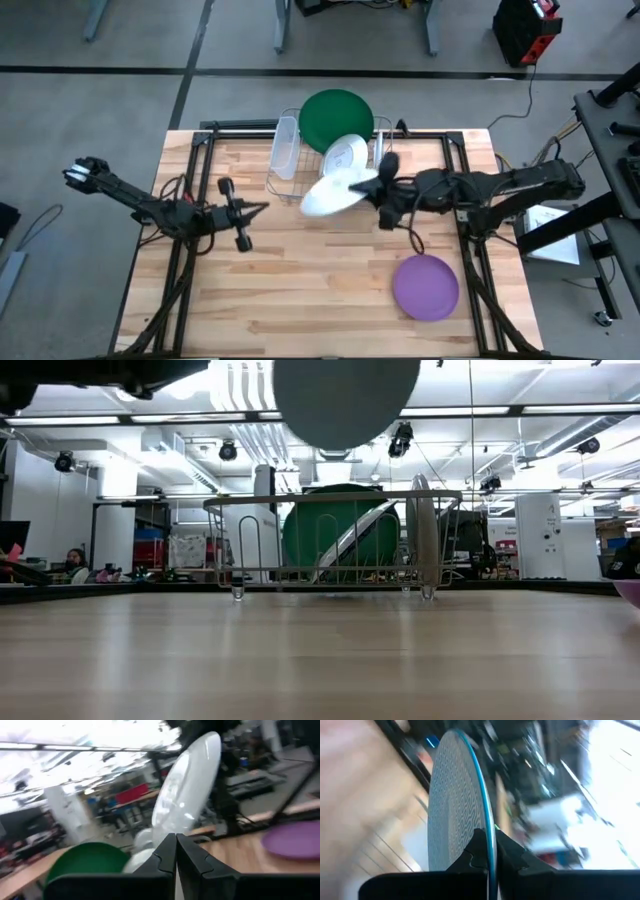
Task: Sort dishes
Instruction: Put the light blue plate into the dish rack
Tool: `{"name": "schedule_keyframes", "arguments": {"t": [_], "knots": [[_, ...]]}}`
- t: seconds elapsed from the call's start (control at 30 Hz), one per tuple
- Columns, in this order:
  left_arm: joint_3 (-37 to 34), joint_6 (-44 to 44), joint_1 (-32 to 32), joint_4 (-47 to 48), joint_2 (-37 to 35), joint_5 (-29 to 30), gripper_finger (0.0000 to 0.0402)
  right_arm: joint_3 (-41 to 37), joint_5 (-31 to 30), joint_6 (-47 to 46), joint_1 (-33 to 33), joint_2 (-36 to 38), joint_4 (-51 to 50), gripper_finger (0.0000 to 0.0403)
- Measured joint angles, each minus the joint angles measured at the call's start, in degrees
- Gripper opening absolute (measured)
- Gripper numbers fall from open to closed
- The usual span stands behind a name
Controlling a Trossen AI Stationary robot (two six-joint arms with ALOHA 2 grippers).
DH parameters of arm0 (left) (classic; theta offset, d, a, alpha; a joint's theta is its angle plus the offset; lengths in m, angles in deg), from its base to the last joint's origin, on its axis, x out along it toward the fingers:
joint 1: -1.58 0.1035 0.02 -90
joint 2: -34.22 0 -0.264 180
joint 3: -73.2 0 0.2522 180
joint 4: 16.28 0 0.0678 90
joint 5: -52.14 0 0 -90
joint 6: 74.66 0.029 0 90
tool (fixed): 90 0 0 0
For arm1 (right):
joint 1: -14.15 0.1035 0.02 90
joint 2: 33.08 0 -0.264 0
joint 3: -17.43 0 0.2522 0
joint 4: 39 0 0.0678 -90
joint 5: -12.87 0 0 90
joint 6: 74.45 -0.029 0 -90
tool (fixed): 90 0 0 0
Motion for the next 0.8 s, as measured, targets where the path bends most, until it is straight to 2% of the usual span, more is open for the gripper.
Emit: {"name": "schedule_keyframes", "arguments": {"t": [0.2, 0.3, 0.57, 0.8], "knots": [[6.9, -8.1, 10.3, 3.1, 6.7, -4.5, 0.0, 0.1, -16.2, 5.3, -2.0, 1.2, -1.9, 0.0001], [11.5, -9.0, 14.5, 7.4, 12.1, -7.8, 0.0001, 0.1, -18.2, 9.6, -2.6, 1.8, -3.7, 0.0], [23.5, -13.8, 20.8, 10.2, 26.9, -7.6, 0.0039, 0.1, -22.6, 23.2, -3.0, 3.5, -9.8, 0.0], [36.2, -12.2, 23.6, 11.4, 41.7, -6.9, 0.0108, 0.1, -35.4, 26.8, -3.1, 3.6, -10.5, 0.0]]}}
